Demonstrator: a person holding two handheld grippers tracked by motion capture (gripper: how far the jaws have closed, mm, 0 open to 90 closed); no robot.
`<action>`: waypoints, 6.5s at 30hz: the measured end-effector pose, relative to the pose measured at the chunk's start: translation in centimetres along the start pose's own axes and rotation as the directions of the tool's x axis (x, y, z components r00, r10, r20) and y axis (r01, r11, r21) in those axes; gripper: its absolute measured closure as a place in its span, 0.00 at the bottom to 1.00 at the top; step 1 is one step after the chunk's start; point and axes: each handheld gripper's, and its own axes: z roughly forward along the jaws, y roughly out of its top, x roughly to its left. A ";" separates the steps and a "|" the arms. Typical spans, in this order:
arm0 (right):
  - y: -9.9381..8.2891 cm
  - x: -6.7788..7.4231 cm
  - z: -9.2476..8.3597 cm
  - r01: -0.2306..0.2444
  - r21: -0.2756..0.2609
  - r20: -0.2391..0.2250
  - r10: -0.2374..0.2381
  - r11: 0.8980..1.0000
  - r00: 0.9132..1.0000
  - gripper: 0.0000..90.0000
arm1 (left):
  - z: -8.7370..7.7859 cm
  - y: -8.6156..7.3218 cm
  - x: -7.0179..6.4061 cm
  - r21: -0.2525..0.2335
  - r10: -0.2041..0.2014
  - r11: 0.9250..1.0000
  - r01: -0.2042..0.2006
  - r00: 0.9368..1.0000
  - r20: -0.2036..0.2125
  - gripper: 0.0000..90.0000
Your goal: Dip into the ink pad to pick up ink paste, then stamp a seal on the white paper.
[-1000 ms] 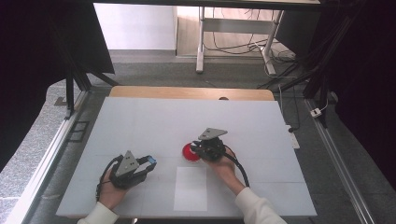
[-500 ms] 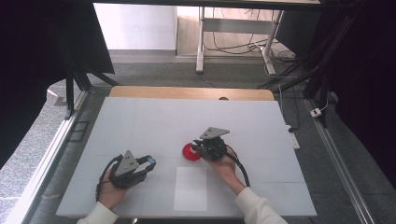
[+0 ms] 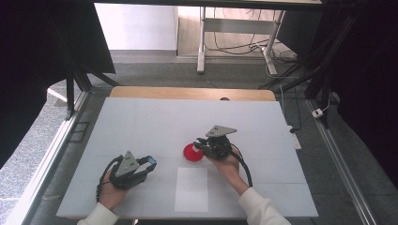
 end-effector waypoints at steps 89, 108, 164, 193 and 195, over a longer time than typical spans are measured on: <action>-0.3 3.4 -7.5 0.037 -0.083 -0.141 -0.049 0.996 0.989 0.84 | 0.1 -0.1 0.3 -0.004 -0.006 1.000 0.006 1.000 -0.009 0.72; -1.2 5.8 -7.6 0.080 -0.049 -0.203 -0.089 0.996 0.975 0.84 | 0.1 -0.1 0.3 0.003 0.005 1.000 -0.005 1.000 -0.006 0.72; -4.3 7.3 -3.9 0.182 0.088 -0.190 -0.163 0.979 0.968 0.84 | 0.1 -0.1 0.2 0.005 0.007 1.000 -0.007 1.000 -0.003 0.72; -4.6 7.4 -3.4 0.200 0.099 -0.189 -0.179 0.975 0.966 0.84 | 0.1 -0.1 0.2 0.004 0.003 1.000 -0.003 1.000 -0.004 0.72; -4.6 7.5 -3.4 0.205 0.100 -0.188 -0.184 0.974 0.965 0.84 | 0.1 -0.1 0.2 0.003 0.002 1.000 -0.002 1.000 -0.004 0.72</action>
